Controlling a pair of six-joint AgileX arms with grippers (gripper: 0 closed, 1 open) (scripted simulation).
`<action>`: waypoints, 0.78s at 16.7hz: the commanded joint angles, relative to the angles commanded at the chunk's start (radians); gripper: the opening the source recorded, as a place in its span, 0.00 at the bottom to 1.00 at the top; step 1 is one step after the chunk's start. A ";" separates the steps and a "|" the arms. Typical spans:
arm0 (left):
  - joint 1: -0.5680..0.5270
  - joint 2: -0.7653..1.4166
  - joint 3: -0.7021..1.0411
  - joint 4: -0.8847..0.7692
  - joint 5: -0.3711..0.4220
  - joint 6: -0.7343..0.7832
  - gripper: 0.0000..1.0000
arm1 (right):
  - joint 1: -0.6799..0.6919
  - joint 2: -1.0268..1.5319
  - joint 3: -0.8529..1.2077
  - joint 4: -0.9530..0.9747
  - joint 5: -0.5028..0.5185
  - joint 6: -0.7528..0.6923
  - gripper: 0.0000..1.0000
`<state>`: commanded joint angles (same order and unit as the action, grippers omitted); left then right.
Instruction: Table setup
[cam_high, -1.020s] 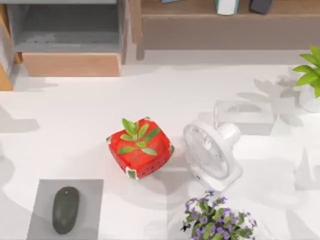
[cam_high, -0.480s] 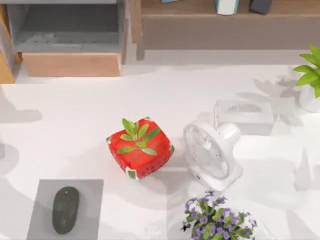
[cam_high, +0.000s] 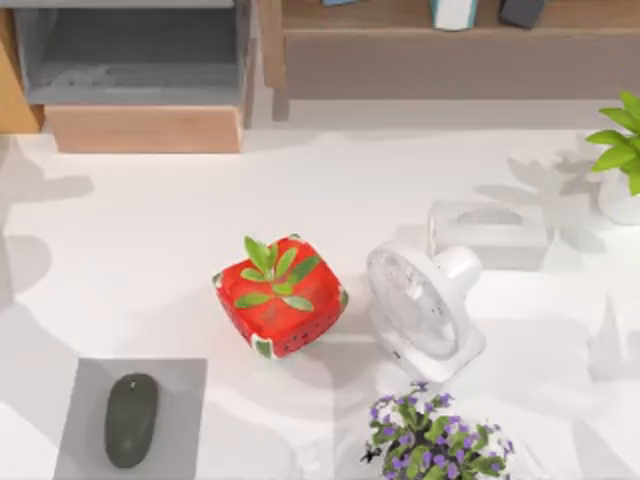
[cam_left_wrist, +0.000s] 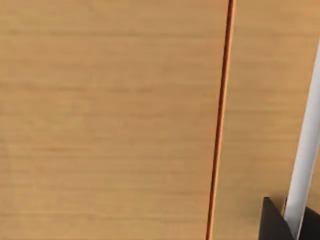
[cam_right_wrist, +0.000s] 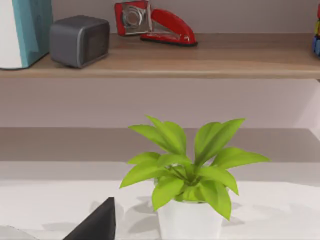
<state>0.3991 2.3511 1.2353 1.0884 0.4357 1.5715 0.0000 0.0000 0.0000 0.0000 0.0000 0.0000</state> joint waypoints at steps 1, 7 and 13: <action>-0.005 0.008 0.014 -0.011 -0.005 -0.001 0.00 | 0.000 0.000 0.000 0.000 0.000 0.000 1.00; -0.006 0.010 0.018 -0.014 -0.006 -0.001 0.15 | 0.000 0.000 0.000 0.000 0.000 0.000 1.00; -0.006 0.010 0.018 -0.014 -0.006 -0.001 0.60 | 0.000 0.000 0.000 0.000 0.000 0.000 1.00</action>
<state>0.3933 2.3613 1.2532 1.0747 0.4296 1.5703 0.0000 0.0000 0.0000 0.0000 0.0000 0.0000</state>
